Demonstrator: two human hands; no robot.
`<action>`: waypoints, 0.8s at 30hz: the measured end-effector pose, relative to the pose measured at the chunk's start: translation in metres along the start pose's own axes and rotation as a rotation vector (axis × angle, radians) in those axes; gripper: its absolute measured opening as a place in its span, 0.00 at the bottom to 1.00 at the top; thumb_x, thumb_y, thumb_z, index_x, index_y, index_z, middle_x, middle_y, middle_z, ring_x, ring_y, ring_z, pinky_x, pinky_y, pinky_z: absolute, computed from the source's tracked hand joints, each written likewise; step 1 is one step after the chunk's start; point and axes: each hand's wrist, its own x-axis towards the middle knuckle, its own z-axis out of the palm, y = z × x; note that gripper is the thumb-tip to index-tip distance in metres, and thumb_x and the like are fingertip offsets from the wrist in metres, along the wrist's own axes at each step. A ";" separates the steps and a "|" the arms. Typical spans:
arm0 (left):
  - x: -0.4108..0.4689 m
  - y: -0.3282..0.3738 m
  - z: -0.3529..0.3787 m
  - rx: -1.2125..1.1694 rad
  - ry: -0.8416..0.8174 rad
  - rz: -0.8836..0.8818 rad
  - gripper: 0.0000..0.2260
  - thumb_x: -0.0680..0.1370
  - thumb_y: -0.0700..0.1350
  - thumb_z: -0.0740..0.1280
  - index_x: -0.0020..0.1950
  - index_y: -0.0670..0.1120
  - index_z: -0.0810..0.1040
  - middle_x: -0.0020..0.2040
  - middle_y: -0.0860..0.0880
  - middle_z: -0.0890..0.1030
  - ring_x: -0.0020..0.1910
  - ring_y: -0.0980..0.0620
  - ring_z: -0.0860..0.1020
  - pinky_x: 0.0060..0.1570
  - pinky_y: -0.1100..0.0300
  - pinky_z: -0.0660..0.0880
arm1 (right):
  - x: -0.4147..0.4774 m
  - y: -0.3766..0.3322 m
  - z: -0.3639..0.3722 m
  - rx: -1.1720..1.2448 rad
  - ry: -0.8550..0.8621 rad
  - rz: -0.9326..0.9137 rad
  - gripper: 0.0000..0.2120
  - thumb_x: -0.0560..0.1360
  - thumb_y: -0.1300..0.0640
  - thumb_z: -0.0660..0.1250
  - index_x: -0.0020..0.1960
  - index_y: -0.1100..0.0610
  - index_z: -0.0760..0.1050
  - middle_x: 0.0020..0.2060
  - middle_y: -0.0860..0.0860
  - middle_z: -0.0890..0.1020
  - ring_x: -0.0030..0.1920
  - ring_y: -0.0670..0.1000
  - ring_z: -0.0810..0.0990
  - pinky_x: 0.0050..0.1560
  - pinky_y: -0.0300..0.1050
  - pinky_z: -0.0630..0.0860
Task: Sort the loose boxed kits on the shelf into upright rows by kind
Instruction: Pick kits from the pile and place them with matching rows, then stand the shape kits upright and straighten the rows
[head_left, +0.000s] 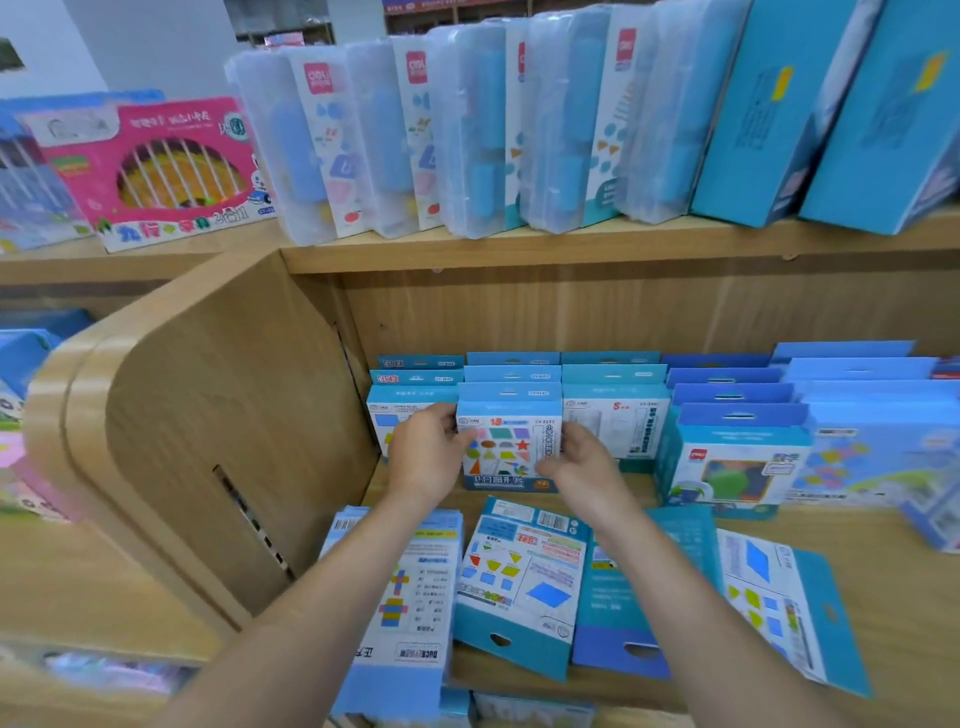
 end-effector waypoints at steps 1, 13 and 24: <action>-0.001 0.001 0.000 -0.001 0.003 0.005 0.10 0.74 0.44 0.71 0.55 0.47 0.81 0.50 0.51 0.84 0.49 0.55 0.81 0.49 0.53 0.79 | -0.002 -0.002 -0.001 -0.002 -0.010 0.004 0.18 0.75 0.66 0.65 0.62 0.54 0.70 0.59 0.49 0.79 0.55 0.46 0.77 0.53 0.41 0.73; -0.043 0.039 -0.019 0.172 0.006 0.101 0.23 0.75 0.48 0.70 0.69 0.51 0.69 0.63 0.52 0.76 0.57 0.54 0.76 0.50 0.59 0.73 | -0.068 0.009 -0.082 -0.164 0.208 -0.201 0.18 0.76 0.65 0.64 0.64 0.53 0.72 0.56 0.48 0.79 0.56 0.45 0.78 0.63 0.45 0.72; -0.139 0.127 0.067 0.120 -0.201 0.557 0.12 0.74 0.54 0.62 0.50 0.51 0.81 0.52 0.57 0.81 0.50 0.59 0.78 0.50 0.60 0.74 | -0.115 0.078 -0.209 -0.254 0.343 -0.171 0.18 0.73 0.68 0.64 0.53 0.47 0.75 0.48 0.46 0.81 0.50 0.48 0.80 0.53 0.40 0.74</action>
